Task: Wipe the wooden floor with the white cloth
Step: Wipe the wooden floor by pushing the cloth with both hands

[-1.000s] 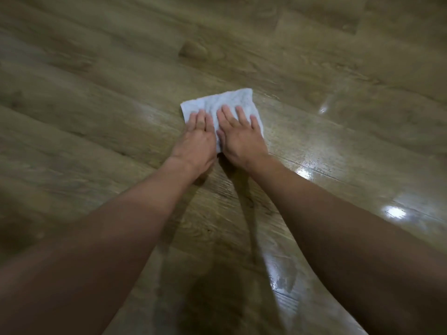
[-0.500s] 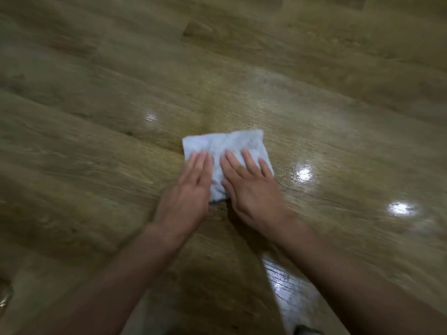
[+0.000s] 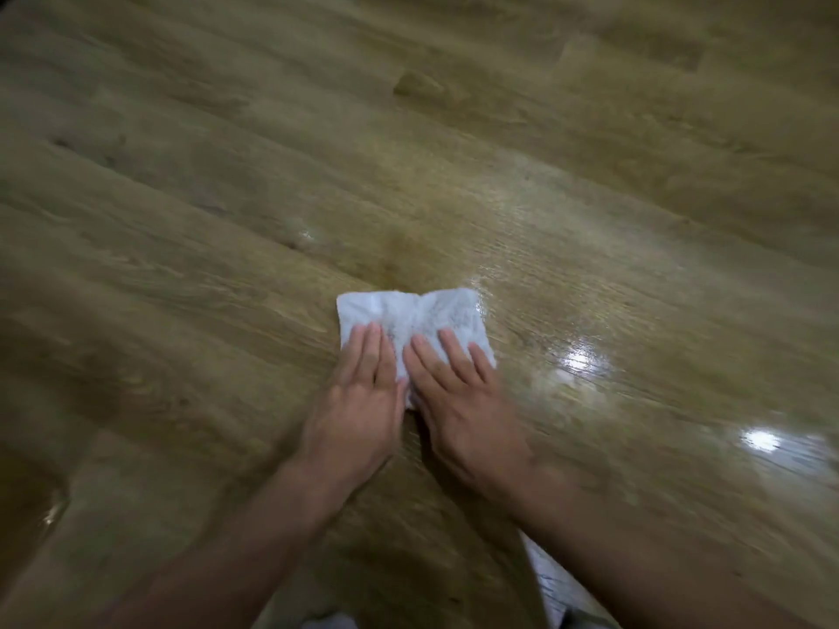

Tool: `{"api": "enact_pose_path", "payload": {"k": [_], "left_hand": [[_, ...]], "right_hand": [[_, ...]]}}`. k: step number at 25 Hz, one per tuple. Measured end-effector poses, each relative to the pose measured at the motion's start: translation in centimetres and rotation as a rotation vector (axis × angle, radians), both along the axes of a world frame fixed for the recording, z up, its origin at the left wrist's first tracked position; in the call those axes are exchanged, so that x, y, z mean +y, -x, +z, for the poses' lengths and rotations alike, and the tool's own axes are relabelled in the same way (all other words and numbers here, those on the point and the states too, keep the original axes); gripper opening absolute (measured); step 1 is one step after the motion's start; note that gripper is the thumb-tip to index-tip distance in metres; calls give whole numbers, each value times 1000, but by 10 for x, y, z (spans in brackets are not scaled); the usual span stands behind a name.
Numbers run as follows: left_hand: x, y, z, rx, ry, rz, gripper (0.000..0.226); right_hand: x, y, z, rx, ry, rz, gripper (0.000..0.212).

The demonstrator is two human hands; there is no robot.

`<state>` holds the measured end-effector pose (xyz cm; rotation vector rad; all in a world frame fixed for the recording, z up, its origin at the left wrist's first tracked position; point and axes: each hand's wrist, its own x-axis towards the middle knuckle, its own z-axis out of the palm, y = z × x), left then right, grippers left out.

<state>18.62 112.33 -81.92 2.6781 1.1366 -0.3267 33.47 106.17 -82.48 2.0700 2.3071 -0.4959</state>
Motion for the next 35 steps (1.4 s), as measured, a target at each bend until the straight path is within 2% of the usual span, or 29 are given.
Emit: {"api": "enact_pose_path", "payload": {"k": [1, 3, 6, 9, 11, 14, 16, 18, 20, 22, 25, 27, 30, 33, 35], "left_hand": [[-10, 7, -1, 41, 14, 12, 51], [6, 15, -6, -2, -74, 121, 50], [76, 32, -9, 14, -121, 307, 53], [126, 52, -8, 46, -80, 270, 56], [112, 54, -9, 33, -58, 261, 56], [44, 41, -9, -48, -96, 183, 53], [5, 31, -5, -22, -125, 100, 57], [-6, 27, -2, -8, -100, 136, 57], [13, 32, -14, 20, -143, 199, 55], [61, 43, -28, -33, -191, 287, 56], [132, 74, -25, -23, -100, 413, 52], [146, 82, -20, -74, -47, 449, 51], [89, 84, -20, -203, -99, 514, 51], [5, 96, -20, -375, -127, 373, 49], [-8, 107, -24, -410, -145, 338, 47]], "right_hand": [[3, 2, 0, -7, 13, 22, 56], [36, 7, 1, -58, 39, 111, 58], [122, 26, 2, -55, 60, 126, 55], [169, 51, 11, -5, 154, 38, 57], [146, 51, 6, -11, 103, 37, 56], [62, 30, 1, -36, 1, 52, 51], [21, 19, 2, -33, 5, 29, 50], [14, 18, 2, -33, 39, 21, 51], [41, 26, 0, -66, 54, 43, 53], [91, 42, -7, -72, 9, 67, 53], [176, 73, -8, 12, 61, 100, 53], [191, 82, 0, 15, 71, 133, 56], [124, 81, 0, 18, 5, 132, 56], [32, 90, 1, 55, 36, 113, 55], [25, 93, -1, 29, 73, 137, 56]]}}
